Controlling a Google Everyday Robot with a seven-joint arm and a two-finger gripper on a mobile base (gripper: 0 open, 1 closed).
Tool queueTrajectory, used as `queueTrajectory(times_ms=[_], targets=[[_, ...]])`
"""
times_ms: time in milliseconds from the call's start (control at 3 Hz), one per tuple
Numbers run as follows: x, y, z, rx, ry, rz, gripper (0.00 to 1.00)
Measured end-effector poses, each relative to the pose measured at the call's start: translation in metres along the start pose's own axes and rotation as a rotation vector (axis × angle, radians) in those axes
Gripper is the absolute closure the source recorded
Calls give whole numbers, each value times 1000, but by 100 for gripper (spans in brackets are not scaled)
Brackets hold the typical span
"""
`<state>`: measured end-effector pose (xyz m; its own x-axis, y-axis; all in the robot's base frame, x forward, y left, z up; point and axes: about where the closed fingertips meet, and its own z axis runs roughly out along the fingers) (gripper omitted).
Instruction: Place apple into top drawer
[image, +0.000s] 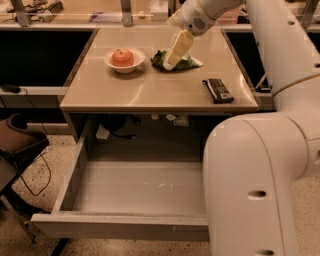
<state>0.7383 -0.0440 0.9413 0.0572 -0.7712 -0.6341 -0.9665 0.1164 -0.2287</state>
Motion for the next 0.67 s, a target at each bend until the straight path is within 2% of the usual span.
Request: queueTrajectory(times_ms=[333, 667], targets=[[-45, -21, 0, 48, -121, -15, 0], [-60, -27, -18, 94, -153, -42, 0]])
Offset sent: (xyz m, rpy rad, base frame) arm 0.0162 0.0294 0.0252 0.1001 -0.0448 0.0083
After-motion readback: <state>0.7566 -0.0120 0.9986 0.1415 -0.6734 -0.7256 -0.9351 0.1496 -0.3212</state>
